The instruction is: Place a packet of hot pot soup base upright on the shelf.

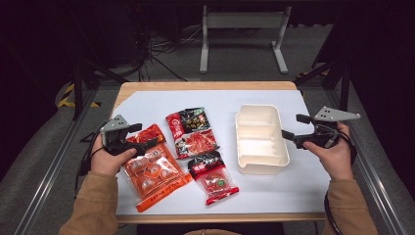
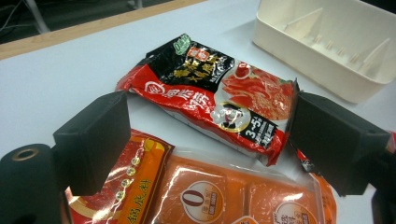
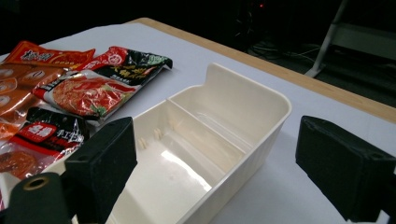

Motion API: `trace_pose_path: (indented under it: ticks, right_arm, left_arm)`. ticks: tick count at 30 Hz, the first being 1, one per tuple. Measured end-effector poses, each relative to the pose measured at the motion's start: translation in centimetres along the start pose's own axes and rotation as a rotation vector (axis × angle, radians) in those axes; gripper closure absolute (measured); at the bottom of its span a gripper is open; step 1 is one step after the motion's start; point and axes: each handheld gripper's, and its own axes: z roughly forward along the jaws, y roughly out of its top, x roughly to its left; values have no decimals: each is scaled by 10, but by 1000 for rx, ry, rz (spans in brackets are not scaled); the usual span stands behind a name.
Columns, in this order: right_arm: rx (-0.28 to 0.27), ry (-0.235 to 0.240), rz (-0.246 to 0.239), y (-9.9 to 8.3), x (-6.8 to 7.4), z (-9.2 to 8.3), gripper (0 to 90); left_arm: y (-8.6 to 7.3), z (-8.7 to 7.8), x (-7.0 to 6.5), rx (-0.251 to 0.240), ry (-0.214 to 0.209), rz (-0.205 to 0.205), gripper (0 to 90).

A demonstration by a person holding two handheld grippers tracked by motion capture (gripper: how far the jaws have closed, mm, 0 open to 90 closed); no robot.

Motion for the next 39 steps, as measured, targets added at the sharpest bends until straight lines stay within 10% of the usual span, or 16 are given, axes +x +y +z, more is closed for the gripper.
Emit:
trace_pose_path:
  ticks: [24,39]
  right_arm:
    - [-52,-24,13,-6,-9,-4,134]
    - [-63,-1,-4,-14,-10,-11,322]
  left_arm:
    - [30,31,8,-44,11,43,77]
    - [42,59,36,-31,-20,-58,250]
